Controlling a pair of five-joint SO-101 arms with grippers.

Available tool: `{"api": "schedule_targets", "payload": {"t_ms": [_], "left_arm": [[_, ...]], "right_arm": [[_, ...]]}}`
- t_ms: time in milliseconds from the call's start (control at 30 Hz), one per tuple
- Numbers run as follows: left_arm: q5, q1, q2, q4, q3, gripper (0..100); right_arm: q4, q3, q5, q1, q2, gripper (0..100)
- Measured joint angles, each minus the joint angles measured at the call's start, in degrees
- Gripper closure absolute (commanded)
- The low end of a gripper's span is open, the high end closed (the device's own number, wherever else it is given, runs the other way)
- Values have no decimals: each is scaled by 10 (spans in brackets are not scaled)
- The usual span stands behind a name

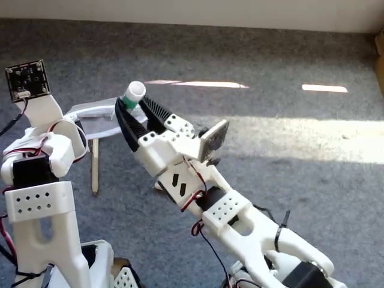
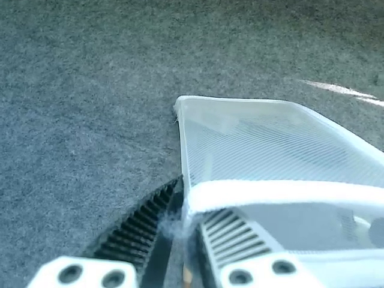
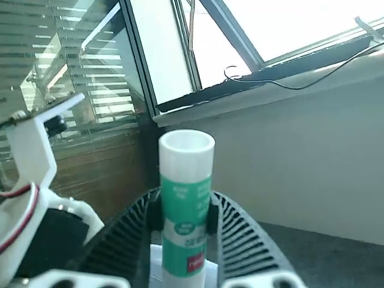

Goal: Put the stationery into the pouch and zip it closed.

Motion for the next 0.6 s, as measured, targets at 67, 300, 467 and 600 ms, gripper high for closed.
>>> {"api": "schedule_targets", "payload": {"t_ms": [67, 300, 467, 600], "left_arm": [[0, 0, 2, -3, 0, 993], [0, 0, 4, -7, 0, 993], [0, 1, 5, -11, 1, 993], [0, 2, 6, -12, 1, 993]], "right_arm": [[-41, 0, 29, -13, 26, 993], [-130, -1, 57, -25, 110, 993], [-180, -1, 62, -25, 178, 993], [-212, -2, 62, -25, 222, 989]]}}
